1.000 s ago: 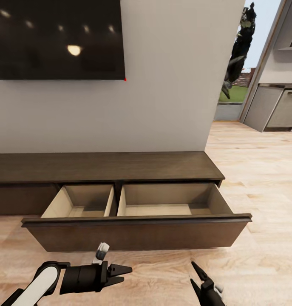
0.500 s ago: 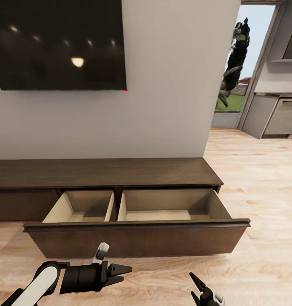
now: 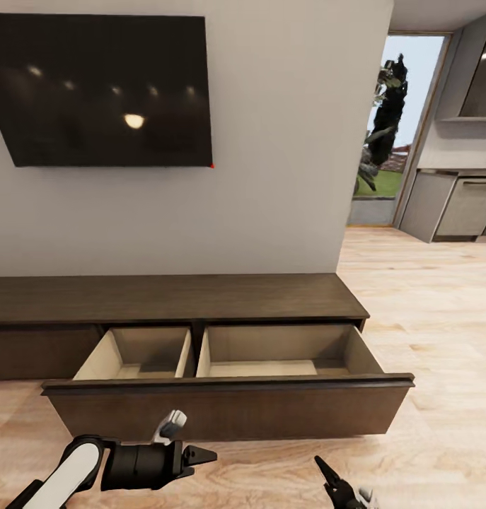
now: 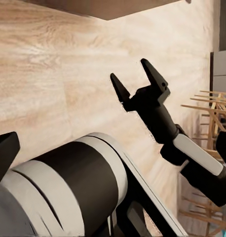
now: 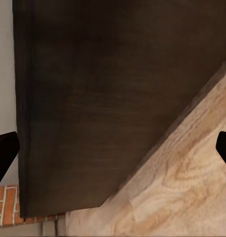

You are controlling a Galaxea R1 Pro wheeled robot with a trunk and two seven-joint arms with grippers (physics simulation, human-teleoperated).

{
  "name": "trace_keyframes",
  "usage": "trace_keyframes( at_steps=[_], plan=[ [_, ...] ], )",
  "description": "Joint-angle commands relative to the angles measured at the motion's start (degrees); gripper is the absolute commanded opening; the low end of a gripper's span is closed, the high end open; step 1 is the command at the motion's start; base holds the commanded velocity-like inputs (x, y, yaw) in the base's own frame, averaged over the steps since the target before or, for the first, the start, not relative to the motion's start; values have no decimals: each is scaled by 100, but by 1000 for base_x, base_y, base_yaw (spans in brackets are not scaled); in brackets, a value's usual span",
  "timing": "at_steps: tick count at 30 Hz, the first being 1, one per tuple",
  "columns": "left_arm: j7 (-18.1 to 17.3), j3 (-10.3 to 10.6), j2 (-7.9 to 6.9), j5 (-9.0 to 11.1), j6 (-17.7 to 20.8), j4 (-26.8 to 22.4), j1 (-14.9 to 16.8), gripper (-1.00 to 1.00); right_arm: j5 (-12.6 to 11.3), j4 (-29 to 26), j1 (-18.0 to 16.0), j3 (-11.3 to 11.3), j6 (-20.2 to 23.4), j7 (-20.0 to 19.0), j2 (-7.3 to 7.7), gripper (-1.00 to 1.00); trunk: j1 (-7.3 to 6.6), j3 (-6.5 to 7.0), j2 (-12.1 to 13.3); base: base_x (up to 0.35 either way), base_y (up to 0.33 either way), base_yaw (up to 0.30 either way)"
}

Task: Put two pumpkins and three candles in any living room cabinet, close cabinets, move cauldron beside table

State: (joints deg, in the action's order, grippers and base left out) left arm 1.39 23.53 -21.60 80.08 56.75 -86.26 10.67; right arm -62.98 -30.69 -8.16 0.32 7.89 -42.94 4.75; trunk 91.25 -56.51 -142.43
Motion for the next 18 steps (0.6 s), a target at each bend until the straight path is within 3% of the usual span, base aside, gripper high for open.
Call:
trace_keyframes(
  at_steps=[1,5,18],
  plan=[
    [109,2,-3,21,6,-3,5,100,-54,1,-2,4,-74,-26,4,100,-24,13,39,0,0,0],
    [528,-6,10,25,-2,0,13,100,-45,1,-2,14,-256,6,0,100,-112,85,200,0,0,0],
    [602,-6,16,3,-41,-3,14,100,24,-2,-2,12,-295,-47,3,100,-397,318,721,0,0,0]
  ],
)
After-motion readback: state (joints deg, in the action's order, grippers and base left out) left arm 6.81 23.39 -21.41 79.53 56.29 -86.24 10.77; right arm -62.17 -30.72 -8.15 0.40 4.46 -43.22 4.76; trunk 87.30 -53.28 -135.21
